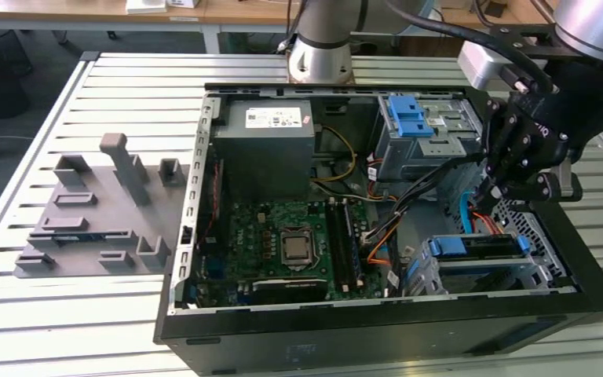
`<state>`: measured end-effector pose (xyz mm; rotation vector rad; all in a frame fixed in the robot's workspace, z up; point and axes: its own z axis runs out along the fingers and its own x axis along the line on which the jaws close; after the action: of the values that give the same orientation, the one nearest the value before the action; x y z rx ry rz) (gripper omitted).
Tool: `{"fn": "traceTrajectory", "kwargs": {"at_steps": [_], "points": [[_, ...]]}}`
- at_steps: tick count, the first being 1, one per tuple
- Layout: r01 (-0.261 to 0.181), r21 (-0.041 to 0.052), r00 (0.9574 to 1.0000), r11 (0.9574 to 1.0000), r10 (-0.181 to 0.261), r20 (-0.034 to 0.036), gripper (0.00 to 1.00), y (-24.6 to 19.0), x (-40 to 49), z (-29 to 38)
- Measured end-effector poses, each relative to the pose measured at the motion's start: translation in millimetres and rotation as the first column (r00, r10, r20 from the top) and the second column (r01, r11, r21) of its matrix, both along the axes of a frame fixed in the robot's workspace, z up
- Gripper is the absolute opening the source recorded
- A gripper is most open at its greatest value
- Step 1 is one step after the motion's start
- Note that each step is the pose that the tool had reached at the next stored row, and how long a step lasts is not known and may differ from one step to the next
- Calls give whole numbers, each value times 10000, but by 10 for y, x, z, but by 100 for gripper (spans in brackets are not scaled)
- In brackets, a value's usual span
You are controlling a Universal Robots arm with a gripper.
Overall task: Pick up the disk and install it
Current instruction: 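Insert the second disk wire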
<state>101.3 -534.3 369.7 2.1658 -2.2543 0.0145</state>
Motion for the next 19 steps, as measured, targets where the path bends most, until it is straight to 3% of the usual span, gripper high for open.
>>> {"fn": "traceTrajectory", "kwargs": {"at_steps": [5, 6, 19], "points": [[0, -15, 10000, 10000, 0, 1, 17, 1, 1, -5], [0, -21, 10000, 10000, 0, 0, 24, 1, 2, -7], [0, -28, 10000, 10000, 0, 0, 24, 10, 3, 71]]}}
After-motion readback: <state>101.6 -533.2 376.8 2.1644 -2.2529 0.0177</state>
